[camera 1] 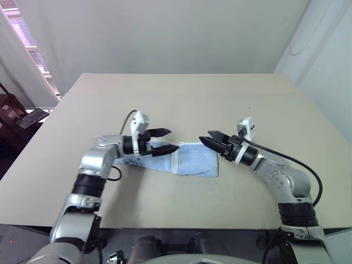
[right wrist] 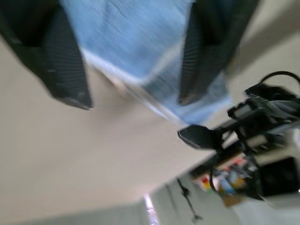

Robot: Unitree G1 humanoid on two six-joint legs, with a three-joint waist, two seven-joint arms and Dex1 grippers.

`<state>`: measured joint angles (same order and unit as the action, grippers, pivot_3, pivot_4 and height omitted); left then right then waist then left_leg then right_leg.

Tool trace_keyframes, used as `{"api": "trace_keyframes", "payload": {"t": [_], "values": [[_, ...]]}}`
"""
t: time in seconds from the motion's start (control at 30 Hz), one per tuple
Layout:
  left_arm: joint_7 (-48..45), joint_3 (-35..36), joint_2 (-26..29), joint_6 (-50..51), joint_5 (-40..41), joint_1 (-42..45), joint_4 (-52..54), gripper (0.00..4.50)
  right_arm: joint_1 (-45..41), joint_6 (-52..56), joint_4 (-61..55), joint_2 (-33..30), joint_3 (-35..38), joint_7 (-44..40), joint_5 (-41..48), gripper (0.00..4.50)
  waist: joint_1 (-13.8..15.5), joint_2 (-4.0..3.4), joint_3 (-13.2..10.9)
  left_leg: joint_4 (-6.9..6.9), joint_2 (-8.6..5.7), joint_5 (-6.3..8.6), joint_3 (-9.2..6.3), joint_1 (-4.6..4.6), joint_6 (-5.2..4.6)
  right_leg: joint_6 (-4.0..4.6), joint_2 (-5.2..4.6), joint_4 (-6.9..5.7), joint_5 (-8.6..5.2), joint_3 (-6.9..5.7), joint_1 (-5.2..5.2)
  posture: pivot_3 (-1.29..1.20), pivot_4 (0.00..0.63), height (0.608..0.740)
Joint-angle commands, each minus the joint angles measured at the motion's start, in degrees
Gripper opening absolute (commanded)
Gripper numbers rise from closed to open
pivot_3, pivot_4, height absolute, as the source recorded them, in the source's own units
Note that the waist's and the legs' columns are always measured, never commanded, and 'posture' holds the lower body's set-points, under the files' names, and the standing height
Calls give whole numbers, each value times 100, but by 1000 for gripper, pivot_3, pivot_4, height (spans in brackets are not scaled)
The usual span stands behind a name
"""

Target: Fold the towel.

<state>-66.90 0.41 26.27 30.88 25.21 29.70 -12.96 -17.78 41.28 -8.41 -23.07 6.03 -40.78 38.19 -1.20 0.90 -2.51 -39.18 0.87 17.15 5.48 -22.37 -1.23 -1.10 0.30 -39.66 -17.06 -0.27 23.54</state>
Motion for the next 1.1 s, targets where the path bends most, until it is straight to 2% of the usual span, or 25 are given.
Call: {"api": "trace_keyframes", "payload": {"t": [0.03,0.2,0.27,0.37,0.6,0.83,1.0,1.1], "values": [[341,644,477,1024,601,-234,692,4500,-214,349,-468,-98,150,59,404,3736,-2,0,0,-1,0,0,0,1,0,0,-1,0,0,0,-1,0,0,724],[947,1266,783,2276,1282,-792,1238,4500,-359,538,-423,-83,241,213,581,3736,39,0,0,-4,-1,-1,0,6,1,0,-5,2,-1,-1,-9,0,0,724],[1452,1850,761,3133,1774,-1191,1478,4500,-375,542,-358,-56,141,231,520,3736,23,0,0,-4,-1,-1,1,5,1,-1,-7,7,-1,-1,-10,0,0,724],[2222,2502,522,3980,2301,-1531,1752,4500,-378,531,-359,-77,-6,155,454,3736,8,2,-1,-2,-1,0,1,2,1,-1,-7,9,-1,-1,-6,0,0,724],[3624,3620,0,5140,2812,-1834,1754,4500,-533,425,-117,-137,-100,-12,312,3736,28,6,0,-5,-1,-1,0,7,3,-2,-7,5,0,-1,-12,0,0,724],[4419,4420,-364,5423,2926,-1607,964,4500,-712,270,94,-77,-146,-101,171,3736,25,5,0,-4,-1,-2,0,8,6,0,-6,4,0,-1,-9,0,0,724],[5004,4503,-441,5117,2623,-1507,405,4500,-714,198,109,-106,-176,-136,49,3736,3,2,3,-3,-1,-2,1,9,7,1,-6,4,0,0,-9,0,0,724],[5177,4584,-469,5075,2654,-1413,130,4500,-671,161,82,-111,-171,-136,-4,3736,9,-27,21,-2,-1,-3,1,17,9,3,-7,3,0,-1,-13,0,0,724]]}}
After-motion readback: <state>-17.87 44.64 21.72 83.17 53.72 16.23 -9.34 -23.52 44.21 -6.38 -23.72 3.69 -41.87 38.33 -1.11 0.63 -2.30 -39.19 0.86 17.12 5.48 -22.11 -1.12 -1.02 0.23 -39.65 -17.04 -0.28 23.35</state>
